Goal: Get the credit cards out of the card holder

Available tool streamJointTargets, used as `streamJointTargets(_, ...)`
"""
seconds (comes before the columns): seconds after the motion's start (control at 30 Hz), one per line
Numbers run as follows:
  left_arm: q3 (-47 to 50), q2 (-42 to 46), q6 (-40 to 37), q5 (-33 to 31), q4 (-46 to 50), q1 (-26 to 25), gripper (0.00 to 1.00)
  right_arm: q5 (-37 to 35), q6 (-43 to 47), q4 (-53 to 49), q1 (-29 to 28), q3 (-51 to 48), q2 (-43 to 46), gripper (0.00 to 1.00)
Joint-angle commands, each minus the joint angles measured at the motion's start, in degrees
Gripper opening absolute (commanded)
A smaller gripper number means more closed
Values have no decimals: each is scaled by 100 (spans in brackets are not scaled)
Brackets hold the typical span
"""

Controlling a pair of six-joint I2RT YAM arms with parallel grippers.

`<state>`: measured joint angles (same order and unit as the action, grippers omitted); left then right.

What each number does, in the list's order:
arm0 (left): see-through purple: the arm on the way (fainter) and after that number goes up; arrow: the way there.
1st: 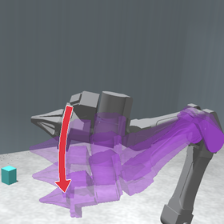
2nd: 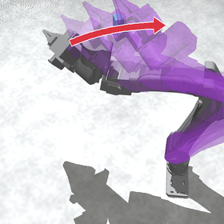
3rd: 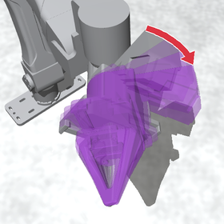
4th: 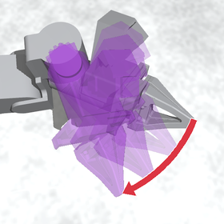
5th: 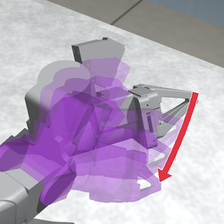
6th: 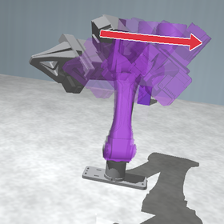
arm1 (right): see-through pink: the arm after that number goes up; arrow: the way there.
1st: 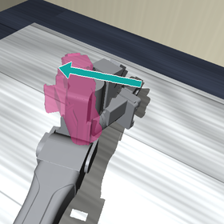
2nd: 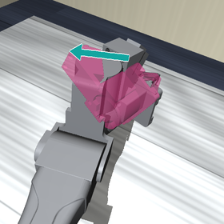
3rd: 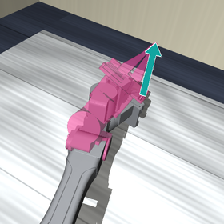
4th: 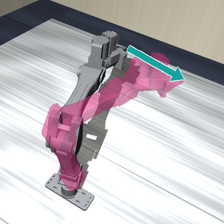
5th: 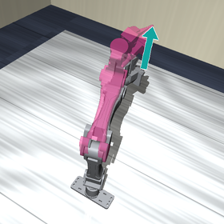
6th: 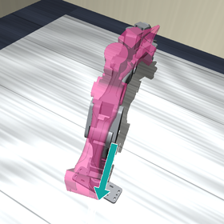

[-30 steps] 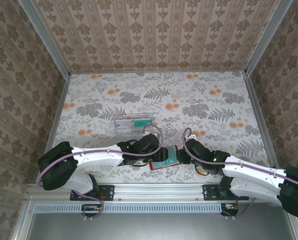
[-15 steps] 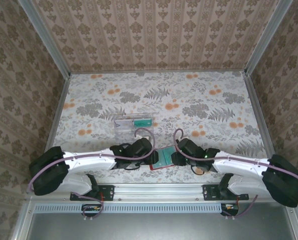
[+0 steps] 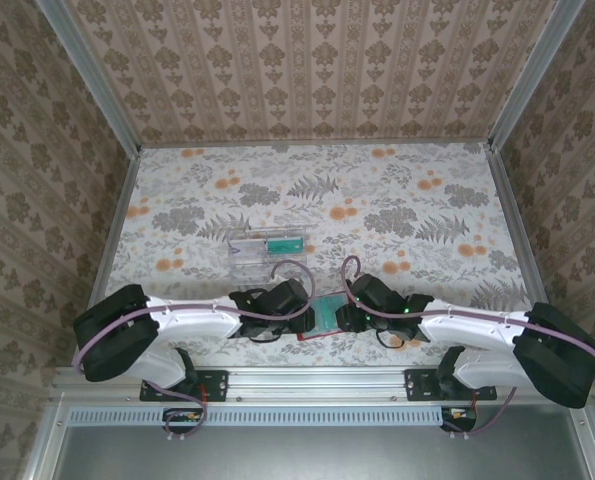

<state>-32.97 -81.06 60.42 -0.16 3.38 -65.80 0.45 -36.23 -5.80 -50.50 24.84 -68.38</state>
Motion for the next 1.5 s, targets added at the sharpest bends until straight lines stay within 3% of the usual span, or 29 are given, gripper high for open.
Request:
streamJointTargets(0.0,19,-167,57,166,-136,32,37,568,-76,358,18,135,243,42)
streamJointTargets(0.4,72,-7,58,122,-113,29,37,1089,-315,681,23,217,414,43)
streamJointTargets(0.67,72,64,41,98,-55,32,37,-295,-244,-373,25,327,831,49)
streamJointTargets(0.87,64,16,23,121,-100,56,37,210,-130,-65,49,250,968,51)
streamJointTargets(1.17,85,80,31,100,-48,59,37,-10,-157,-104,113,276,476,53)
streamJointTargets(1.4,-100,304,-108,5,291,67,37,-40,-211,53,280,53,179,48)
streamJointTargets(1.47,-210,482,-140,-78,478,67,37,-66,-176,78,344,-20,150,40)
